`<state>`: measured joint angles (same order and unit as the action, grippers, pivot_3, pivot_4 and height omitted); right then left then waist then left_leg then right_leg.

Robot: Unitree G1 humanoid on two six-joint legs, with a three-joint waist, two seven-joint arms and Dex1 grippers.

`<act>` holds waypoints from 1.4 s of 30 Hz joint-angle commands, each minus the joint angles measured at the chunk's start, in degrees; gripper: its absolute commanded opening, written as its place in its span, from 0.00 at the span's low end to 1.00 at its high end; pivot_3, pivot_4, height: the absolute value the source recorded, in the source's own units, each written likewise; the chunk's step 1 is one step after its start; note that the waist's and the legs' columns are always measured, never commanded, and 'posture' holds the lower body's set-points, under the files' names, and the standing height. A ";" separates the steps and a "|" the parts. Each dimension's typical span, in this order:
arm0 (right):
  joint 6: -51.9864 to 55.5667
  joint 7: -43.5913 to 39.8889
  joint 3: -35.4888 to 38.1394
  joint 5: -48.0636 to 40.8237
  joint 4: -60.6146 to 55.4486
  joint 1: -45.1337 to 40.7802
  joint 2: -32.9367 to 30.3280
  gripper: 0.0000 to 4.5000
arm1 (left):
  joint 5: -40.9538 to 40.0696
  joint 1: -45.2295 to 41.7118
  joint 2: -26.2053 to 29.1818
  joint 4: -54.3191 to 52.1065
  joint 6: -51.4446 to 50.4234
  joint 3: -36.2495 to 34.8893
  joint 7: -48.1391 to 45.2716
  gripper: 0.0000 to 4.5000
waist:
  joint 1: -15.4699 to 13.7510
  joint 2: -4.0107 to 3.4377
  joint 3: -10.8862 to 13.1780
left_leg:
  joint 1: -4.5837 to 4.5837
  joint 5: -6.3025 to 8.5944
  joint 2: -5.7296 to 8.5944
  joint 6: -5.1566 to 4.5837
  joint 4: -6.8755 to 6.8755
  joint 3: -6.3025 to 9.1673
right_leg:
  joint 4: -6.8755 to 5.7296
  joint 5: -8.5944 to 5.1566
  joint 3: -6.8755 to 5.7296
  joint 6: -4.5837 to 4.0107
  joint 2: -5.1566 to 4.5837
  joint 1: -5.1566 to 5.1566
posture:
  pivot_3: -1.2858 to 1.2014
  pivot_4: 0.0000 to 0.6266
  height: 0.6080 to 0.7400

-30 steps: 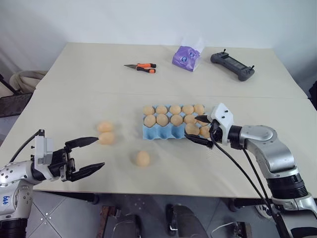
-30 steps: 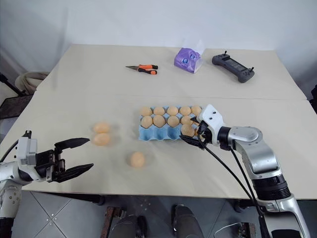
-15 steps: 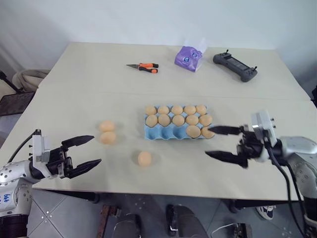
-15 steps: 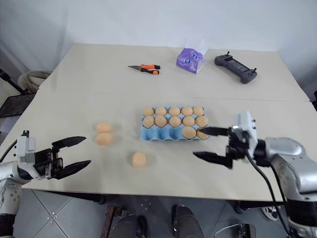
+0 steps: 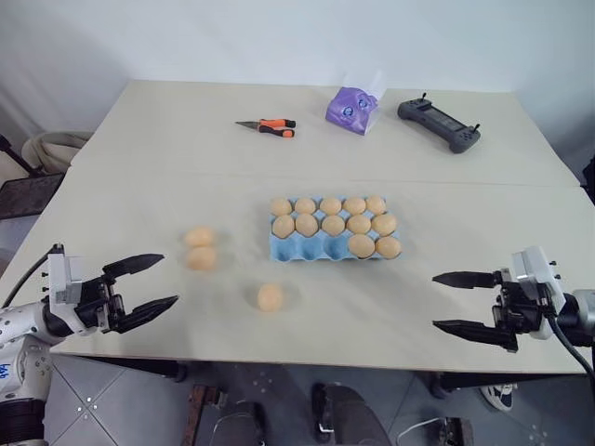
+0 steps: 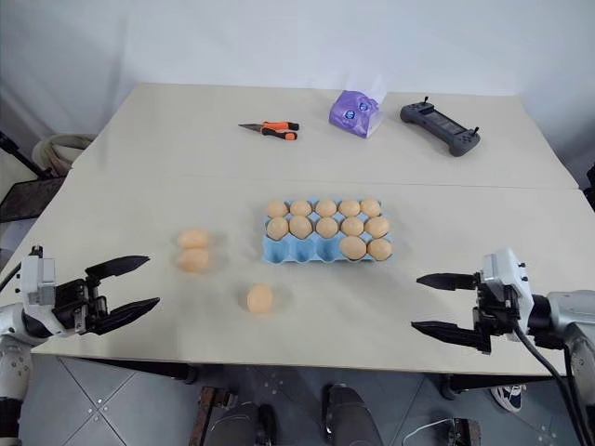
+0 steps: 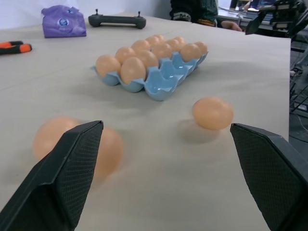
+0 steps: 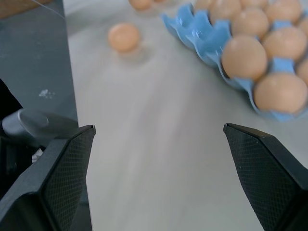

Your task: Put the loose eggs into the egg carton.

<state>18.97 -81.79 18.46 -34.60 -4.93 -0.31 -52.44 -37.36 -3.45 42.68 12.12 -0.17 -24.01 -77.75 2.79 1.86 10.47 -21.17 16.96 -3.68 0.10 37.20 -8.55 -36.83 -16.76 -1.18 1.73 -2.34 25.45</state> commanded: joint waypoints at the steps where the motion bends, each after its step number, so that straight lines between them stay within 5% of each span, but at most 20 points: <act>1: -1.02 -0.23 0.82 -0.50 -0.93 -0.86 -0.57 0.99 | -0.24 -0.70 1.08 -0.16 0.85 -1.58 -0.94 1.00 | 0.01 0.00 0.00 | 0.00 0.00 0.00 0.00 0.00 0.00 | 0.00 0.00 0.00 0.00 0.00 0.00 | 0.52 0.24 1.00; 21: 13.56 25.61 -24.60 5.78 -17.48 -18.87 14.10 0.99 | -2.04 8.07 -0.66 -8.43 0.45 -5.52 -1.66 1.00 | 0.29 0.01 -0.01 | -0.03 0.01 -0.02 0.06 -0.04 0.07 | -0.01 -0.04 -0.03 -0.07 -0.08 0.04 | 0.52 0.24 1.00; 42: 1.66 25.18 -41.52 20.69 -0.10 -29.04 31.49 0.99 | -3.08 13.54 -3.31 -16.27 -1.27 -6.26 3.32 1.00 | 0.56 0.08 -0.05 | -0.05 0.02 -0.02 0.08 -0.03 0.06 | -0.06 -0.04 -0.07 -0.07 -0.08 0.07 | 0.52 0.24 1.00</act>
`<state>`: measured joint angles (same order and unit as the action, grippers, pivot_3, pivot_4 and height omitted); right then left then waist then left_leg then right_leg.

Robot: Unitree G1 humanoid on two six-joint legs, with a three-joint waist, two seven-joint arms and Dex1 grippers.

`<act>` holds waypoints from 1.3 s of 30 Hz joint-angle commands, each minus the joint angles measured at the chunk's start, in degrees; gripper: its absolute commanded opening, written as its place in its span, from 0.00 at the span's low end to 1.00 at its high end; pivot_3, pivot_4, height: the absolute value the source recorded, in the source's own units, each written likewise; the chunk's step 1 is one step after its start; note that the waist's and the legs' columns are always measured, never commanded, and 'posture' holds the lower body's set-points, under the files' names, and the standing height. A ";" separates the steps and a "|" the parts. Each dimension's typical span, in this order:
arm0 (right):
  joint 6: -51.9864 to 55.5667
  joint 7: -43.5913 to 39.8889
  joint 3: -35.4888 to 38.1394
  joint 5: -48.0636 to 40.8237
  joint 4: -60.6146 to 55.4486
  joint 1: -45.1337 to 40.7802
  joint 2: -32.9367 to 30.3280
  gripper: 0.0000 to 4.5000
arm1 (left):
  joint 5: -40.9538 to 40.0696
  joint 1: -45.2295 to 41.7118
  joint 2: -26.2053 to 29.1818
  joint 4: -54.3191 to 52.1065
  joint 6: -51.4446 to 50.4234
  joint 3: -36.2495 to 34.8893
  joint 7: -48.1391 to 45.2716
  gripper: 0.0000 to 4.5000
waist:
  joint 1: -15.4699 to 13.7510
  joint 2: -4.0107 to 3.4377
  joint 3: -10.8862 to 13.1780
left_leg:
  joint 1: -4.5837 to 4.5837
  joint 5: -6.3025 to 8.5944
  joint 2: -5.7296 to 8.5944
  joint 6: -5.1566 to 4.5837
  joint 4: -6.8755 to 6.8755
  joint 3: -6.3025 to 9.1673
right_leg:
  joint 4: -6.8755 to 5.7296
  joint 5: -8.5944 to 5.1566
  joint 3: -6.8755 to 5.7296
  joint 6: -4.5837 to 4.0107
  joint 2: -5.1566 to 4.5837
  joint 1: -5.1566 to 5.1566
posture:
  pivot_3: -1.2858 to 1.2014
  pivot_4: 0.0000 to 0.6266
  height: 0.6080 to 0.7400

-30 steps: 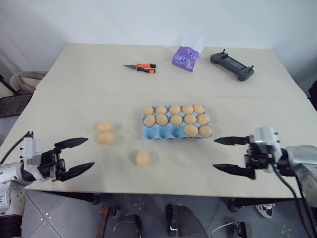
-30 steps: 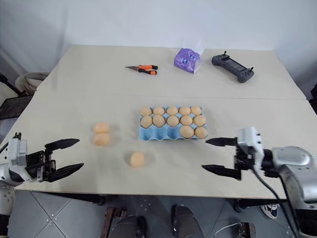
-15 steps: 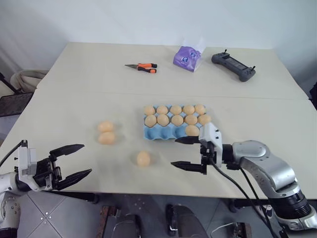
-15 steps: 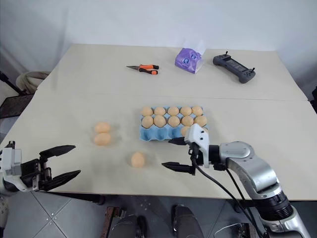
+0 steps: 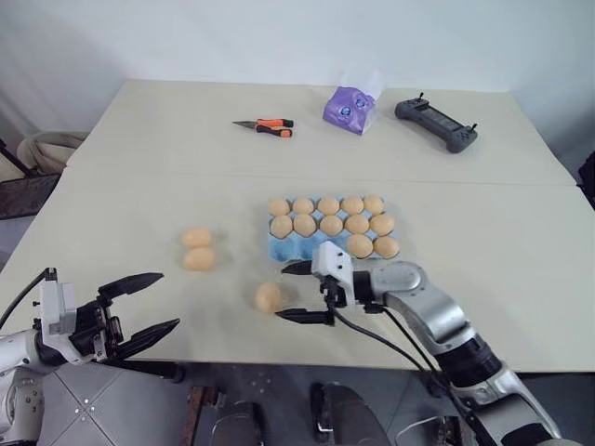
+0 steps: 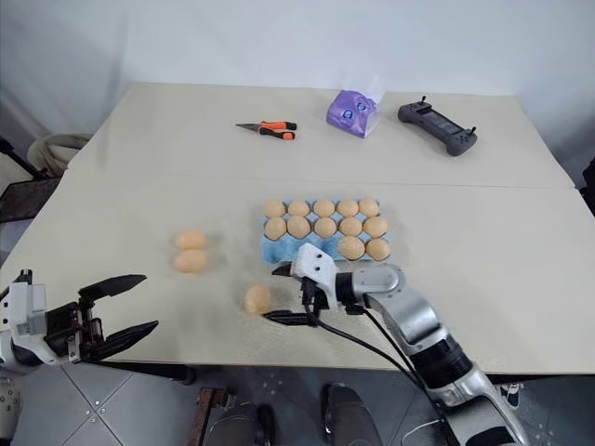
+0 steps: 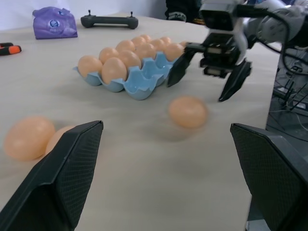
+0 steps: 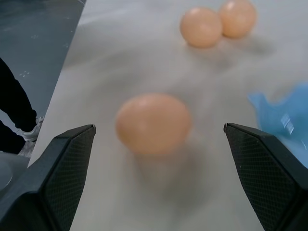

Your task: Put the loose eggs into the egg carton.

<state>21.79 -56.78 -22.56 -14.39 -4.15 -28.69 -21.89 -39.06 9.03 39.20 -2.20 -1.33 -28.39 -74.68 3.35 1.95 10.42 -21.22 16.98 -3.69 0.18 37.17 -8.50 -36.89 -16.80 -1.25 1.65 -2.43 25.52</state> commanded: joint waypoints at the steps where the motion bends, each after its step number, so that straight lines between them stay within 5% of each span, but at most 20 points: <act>1: -0.82 0.38 -0.93 0.67 -1.26 -0.69 1.64 0.99 | -1.37 1.23 0.23 -1.91 -0.03 -2.00 0.29 1.00 | 0.00 0.00 0.00 | 0.00 0.01 0.00 0.00 0.00 0.00 | 0.02 0.00 0.00 0.00 0.00 0.00 | 0.52 0.24 1.00; 16: -2.12 1.88 -3.99 6.29 0.43 -0.81 4.70 0.99 | -1.12 0.90 -0.45 -2.58 0.39 -1.44 1.80 1.00 | 0.14 0.00 0.00 | 0.02 0.01 -0.02 0.02 -0.03 0.03 | -0.01 -0.01 -0.03 -0.03 0.00 0.00 | 0.52 0.24 1.00; 26: -2.22 1.58 -2.60 5.21 -0.22 -1.21 5.76 0.45 | -0.81 0.48 -1.02 -2.20 1.02 -1.22 2.25 1.00 | 0.13 0.00 0.00 | 0.02 0.01 -0.02 0.03 -0.03 0.03 | -0.01 -0.02 -0.03 -0.03 0.00 0.00 | 0.52 0.24 1.00; 39: 4.79 3.88 9.32 0.15 -3.41 -6.17 -0.45 0.42 | -0.14 -0.76 -1.76 -0.67 1.92 -0.43 2.75 1.00 | 0.04 -0.01 0.00 | 0.01 0.02 -0.02 0.04 -0.06 0.06 | 0.04 -0.02 -0.05 -0.04 -0.03 0.00 | 0.52 0.24 1.00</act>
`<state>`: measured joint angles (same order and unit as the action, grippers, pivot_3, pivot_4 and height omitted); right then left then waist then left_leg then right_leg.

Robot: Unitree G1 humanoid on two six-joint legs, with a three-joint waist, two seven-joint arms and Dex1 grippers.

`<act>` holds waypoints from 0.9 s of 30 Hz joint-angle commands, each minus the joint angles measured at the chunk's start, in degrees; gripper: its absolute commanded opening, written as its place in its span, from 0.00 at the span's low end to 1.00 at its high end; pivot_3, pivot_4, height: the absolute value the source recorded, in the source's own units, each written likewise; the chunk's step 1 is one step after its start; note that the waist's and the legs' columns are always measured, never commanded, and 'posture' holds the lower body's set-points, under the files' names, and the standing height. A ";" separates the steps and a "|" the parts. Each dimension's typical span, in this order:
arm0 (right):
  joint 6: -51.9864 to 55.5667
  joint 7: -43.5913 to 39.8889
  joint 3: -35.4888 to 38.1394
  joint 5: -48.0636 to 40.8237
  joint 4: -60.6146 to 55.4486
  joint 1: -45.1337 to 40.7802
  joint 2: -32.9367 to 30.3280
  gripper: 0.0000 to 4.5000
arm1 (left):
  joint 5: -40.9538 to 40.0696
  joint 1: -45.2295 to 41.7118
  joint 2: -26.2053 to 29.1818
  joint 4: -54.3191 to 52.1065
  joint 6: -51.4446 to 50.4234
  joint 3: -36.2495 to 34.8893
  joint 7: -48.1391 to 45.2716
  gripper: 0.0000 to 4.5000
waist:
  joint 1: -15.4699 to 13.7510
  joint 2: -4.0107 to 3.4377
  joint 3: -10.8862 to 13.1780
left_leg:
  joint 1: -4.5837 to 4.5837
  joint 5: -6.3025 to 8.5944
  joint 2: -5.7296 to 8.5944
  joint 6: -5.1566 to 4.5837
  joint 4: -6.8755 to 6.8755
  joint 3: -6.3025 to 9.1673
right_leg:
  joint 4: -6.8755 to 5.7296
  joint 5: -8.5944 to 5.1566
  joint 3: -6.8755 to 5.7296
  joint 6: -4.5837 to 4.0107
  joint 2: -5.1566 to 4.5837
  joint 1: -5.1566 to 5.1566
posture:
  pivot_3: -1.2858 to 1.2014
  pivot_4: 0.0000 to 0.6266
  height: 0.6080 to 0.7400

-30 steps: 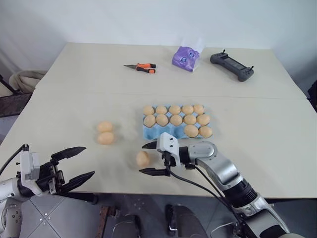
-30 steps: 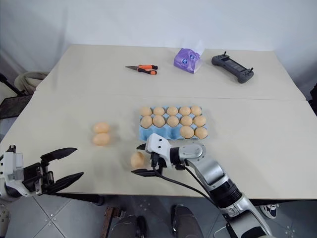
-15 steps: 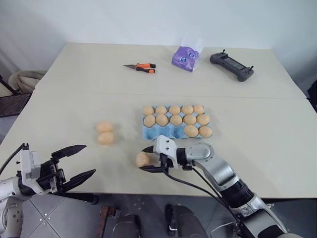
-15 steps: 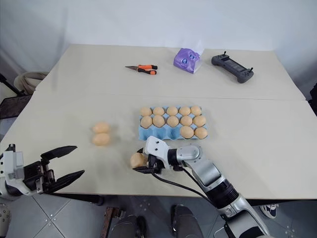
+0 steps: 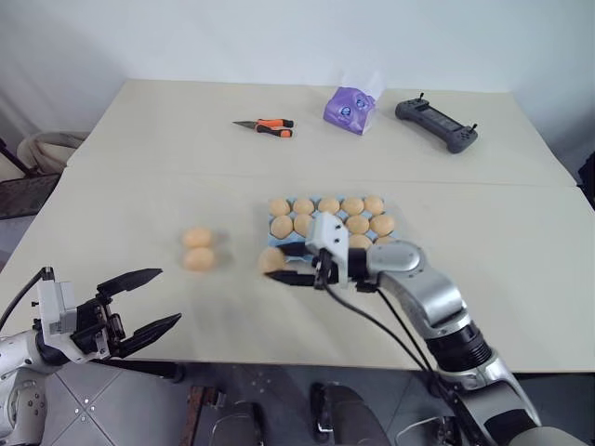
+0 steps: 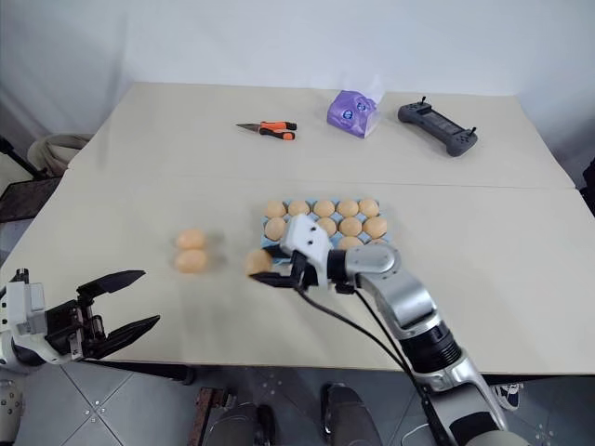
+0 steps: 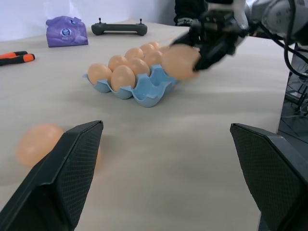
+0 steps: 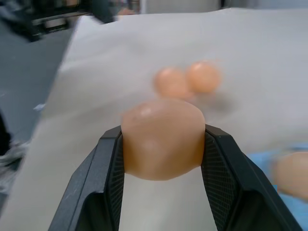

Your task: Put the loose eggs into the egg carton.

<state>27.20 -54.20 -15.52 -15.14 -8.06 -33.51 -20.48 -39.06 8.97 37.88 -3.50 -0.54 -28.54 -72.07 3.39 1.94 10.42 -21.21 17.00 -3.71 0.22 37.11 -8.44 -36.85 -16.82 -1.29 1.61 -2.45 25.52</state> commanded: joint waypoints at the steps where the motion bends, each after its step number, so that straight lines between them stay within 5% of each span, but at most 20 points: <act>1: -1.26 1.79 2.93 1.68 1.84 -1.72 -2.74 0.42 | -0.02 -0.95 -0.54 0.89 1.27 -0.10 0.17 1.00 | 0.01 0.00 0.00 | -0.01 0.00 0.00 0.00 -0.01 0.00 | 0.03 0.00 0.00 0.00 0.00 0.00 | 0.52 0.24 1.00; 13: -9.50 2.13 6.36 6.07 15.36 -5.51 -8.64 0.42 | 0.78 -3.96 -1.35 3.31 2.74 1.30 0.35 1.00 | 0.34 -0.01 0.01 | 0.01 -0.01 -0.01 -0.01 0.02 -0.05 | -0.04 0.00 0.02 0.00 0.06 0.01 | 0.52 0.24 1.00; 27: -7.03 -0.63 6.14 4.19 12.08 -3.69 -10.60 0.42 | 1.07 -5.47 -1.22 4.66 3.23 1.82 0.82 1.00 | 0.05 -0.02 0.01 | 0.00 -0.01 -0.01 -0.02 0.02 -0.04 | -0.03 0.00 0.02 0.00 0.05 0.01 | 0.52 0.24 1.00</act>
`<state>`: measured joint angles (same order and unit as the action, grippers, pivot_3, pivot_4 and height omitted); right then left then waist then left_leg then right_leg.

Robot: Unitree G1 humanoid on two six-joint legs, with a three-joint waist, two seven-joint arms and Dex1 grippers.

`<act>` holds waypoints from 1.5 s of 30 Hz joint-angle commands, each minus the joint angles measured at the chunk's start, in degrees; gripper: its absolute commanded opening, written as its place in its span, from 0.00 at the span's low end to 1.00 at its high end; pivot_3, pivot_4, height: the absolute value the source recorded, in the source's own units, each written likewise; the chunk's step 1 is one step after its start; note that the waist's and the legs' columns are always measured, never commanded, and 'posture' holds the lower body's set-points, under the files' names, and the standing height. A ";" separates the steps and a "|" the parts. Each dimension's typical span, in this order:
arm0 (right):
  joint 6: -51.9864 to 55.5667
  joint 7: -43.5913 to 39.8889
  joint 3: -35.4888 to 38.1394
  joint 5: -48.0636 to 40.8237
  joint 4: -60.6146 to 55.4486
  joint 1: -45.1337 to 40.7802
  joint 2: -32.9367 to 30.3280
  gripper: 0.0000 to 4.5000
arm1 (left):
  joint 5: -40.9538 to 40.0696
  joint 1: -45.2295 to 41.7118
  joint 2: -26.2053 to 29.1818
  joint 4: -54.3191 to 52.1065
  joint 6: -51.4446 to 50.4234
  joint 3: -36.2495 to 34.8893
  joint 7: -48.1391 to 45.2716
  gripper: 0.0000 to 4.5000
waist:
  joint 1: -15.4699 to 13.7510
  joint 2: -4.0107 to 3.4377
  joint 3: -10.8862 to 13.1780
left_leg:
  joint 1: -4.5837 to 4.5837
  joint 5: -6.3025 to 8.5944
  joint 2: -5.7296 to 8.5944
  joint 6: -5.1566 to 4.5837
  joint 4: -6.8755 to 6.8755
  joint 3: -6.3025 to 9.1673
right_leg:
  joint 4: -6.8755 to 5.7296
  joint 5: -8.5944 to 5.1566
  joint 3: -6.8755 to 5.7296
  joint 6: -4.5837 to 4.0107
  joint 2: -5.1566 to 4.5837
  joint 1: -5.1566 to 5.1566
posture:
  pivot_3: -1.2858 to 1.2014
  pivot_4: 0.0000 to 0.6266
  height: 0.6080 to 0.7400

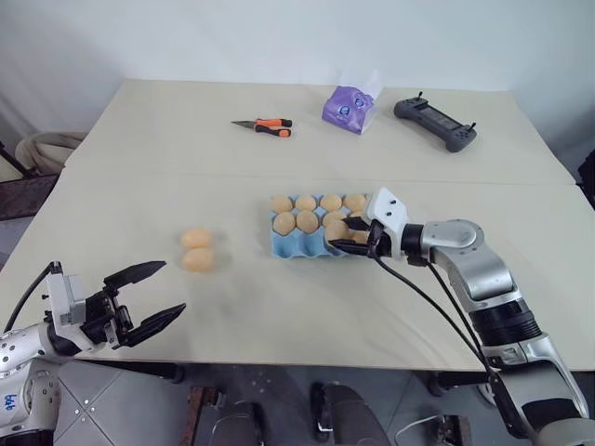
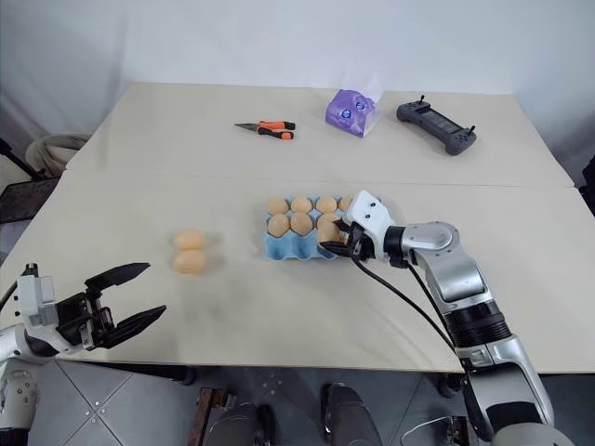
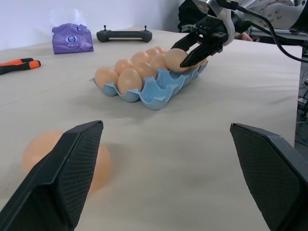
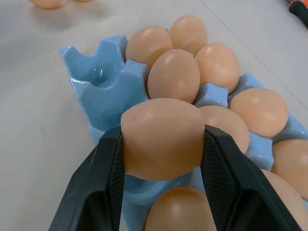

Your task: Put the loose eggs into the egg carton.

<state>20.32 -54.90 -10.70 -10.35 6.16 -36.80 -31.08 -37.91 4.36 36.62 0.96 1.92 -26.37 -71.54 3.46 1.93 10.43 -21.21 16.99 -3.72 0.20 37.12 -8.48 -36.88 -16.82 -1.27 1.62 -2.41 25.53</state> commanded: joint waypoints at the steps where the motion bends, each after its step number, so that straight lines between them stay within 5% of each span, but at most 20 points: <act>1: -0.19 0.04 1.22 -0.53 -2.08 -0.34 0.04 0.42 | -0.06 -1.02 0.10 0.35 0.78 -0.34 0.29 1.00 | -0.03 0.00 0.00 | 0.00 0.00 0.00 0.00 0.00 0.00 | 0.00 0.00 0.00 0.00 0.00 0.00 | 0.52 0.24 1.00; 2: -0.65 0.01 0.99 -0.13 -1.67 -0.27 -0.05 0.42 | -0.04 -1.14 0.16 0.51 0.80 -0.34 0.23 1.00 | -0.04 0.00 0.00 | 0.00 0.00 0.00 0.00 0.00 0.00 | 0.01 0.00 0.00 0.00 0.00 0.00 | 0.52 0.24 1.00; 10: 0.07 -1.82 1.44 -0.58 -2.90 0.24 -1.79 1.00 | 0.04 -1.33 0.16 0.63 0.96 -0.53 0.43 1.00 | -0.08 0.00 0.00 | -0.01 0.00 0.00 0.01 0.00 0.00 | 0.01 0.00 -0.01 0.00 0.00 0.00 | 0.52 0.24 1.00; 18: 1.72 -5.11 4.55 -5.12 -6.62 1.26 -3.87 1.00 | -0.01 -1.01 -0.40 -0.18 1.50 -1.43 2.66 1.00 | -0.14 -0.01 0.00 | -0.01 0.01 0.00 0.01 -0.04 0.01 | 0.02 0.00 -0.01 0.00 0.00 0.00 | 0.52 0.24 1.00; 28: 0.08 -19.53 19.66 -21.55 -11.20 13.60 -11.81 1.00 | 0.23 3.59 -0.70 -2.93 2.61 -10.18 13.61 1.00 | -0.43 0.01 0.01 | -0.02 0.06 -0.01 -0.05 -0.05 0.02 | 0.18 0.01 -0.02 0.03 0.00 -0.05 | 0.52 0.24 1.00; 36: -6.54 -26.13 25.29 -21.27 -2.85 21.40 -16.82 1.00 | 0.30 11.38 -3.27 -5.23 3.89 -16.71 19.96 1.00 | -0.36 0.01 0.01 | 0.02 0.05 0.01 -0.06 -0.04 -0.01 | 0.18 0.01 0.02 0.03 0.01 -0.06 | 0.52 0.24 1.00; 45: -11.17 -30.12 26.42 -20.16 8.70 20.93 -20.60 1.00 | 0.65 17.18 -8.78 -11.39 4.19 -17.26 26.40 1.00 | -0.32 0.01 0.02 | 0.02 0.03 0.04 -0.10 0.02 -0.03 | 0.21 0.02 0.07 0.05 0.01 -0.09 | 0.52 0.24 1.00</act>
<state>10.09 -83.53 13.99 -30.25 14.64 -15.03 -50.52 -37.55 20.54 28.03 -7.71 5.09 -41.89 -46.28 3.15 1.94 10.45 -21.18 17.02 -3.68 0.10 37.13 -8.51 -36.66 -16.80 -1.20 1.66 -2.38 25.44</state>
